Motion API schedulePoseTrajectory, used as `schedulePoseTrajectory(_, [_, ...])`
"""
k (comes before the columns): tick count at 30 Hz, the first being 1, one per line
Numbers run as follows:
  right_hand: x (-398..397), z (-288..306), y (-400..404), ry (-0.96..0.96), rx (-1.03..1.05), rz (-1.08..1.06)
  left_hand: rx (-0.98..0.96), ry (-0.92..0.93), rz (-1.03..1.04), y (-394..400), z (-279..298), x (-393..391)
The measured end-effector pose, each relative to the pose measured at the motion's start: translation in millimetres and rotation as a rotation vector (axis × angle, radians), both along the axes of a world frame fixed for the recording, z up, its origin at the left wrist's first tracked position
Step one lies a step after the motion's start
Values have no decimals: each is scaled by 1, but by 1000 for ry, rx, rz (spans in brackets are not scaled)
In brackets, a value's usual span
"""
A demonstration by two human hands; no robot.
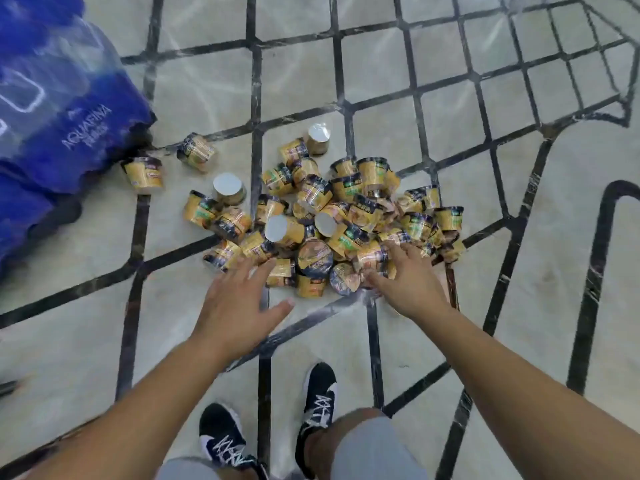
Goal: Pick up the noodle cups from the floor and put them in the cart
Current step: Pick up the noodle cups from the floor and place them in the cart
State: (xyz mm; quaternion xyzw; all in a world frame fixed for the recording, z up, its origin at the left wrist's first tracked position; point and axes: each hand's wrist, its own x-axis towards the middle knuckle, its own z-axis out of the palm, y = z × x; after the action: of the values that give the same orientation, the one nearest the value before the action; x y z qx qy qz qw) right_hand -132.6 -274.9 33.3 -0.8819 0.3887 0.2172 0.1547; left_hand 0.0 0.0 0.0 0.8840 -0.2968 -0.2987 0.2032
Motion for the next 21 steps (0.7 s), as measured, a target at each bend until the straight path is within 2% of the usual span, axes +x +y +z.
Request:
schedulePoseTrajectory(3, [10, -67, -18, -51, 45, -113, 50, 9, -82, -31, -69, 2])
schedulePoseTrajectory(9, [46, -191, -55, -181, 206, -504, 94, -49, -187, -105, -195, 16])
schedulePoseTrajectory(15, [73, -263, -81, -264, 162, -637, 137, -172, -331, -164, -282, 20])
schedulePoseTrajectory(21, [79, -293, -78, -317, 158, -677, 157, -321, -422, -186, -320, 3])
